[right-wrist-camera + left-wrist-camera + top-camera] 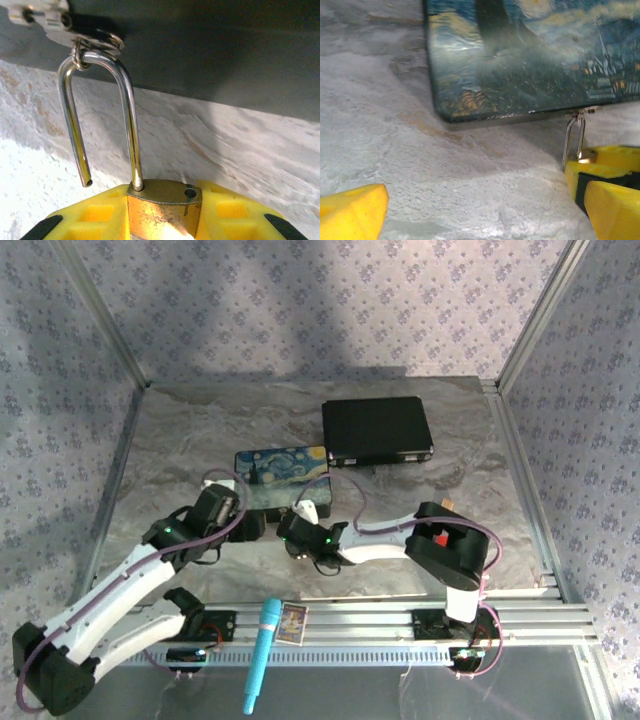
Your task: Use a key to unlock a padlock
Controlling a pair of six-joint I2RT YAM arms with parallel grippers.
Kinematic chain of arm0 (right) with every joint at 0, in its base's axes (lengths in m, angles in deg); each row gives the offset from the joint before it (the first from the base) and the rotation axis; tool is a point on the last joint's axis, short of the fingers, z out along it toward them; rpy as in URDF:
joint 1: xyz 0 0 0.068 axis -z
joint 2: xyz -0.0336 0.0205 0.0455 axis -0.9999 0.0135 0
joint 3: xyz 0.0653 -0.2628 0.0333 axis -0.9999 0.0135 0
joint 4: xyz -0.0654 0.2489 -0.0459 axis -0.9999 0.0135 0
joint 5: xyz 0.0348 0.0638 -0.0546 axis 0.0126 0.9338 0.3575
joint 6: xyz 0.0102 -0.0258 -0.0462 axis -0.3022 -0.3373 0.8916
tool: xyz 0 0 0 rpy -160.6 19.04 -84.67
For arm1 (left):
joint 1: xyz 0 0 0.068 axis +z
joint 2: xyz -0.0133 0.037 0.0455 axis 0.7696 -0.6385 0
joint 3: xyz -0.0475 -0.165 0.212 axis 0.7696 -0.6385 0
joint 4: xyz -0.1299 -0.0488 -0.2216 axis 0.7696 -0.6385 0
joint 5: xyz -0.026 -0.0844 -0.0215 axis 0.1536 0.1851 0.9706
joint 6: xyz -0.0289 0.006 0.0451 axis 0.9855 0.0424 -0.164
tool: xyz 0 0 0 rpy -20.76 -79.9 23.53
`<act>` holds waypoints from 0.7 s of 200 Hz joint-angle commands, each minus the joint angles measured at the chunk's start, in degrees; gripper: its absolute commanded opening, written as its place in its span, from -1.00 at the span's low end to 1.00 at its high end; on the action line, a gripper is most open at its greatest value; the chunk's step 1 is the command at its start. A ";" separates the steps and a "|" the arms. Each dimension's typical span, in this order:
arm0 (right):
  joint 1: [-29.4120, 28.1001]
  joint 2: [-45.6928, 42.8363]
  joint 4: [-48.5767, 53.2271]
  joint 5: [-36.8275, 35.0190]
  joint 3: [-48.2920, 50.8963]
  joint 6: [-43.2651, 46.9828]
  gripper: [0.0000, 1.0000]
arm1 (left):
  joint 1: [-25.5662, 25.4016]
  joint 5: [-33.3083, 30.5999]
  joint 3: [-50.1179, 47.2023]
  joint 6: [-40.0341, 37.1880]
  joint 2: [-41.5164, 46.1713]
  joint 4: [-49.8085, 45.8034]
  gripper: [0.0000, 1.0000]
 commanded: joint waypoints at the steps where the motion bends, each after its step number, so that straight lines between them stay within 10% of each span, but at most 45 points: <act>1: 0.99 -2.93 -1.96 1.90 4.61 0.59 -0.49 | -6.83 -9.14 5.02 -6.29 -5.29 -0.30 1.00; 29: 2.74 -6.36 -7.10 4.69 11.26 0.33 -0.52 | -13.10 -17.87 11.81 -11.85 -15.54 -3.07 1.00; 60: 5.06 -8.66 -12.11 6.47 17.57 -0.97 -0.52 | -14.74 -13.08 16.38 -20.40 -23.93 -1.47 0.97; 140: 5.36 -6.09 -25.80 6.62 21.49 -9.33 -0.60 | -12.32 -14.30 19.66 -26.33 -38.26 -6.00 0.34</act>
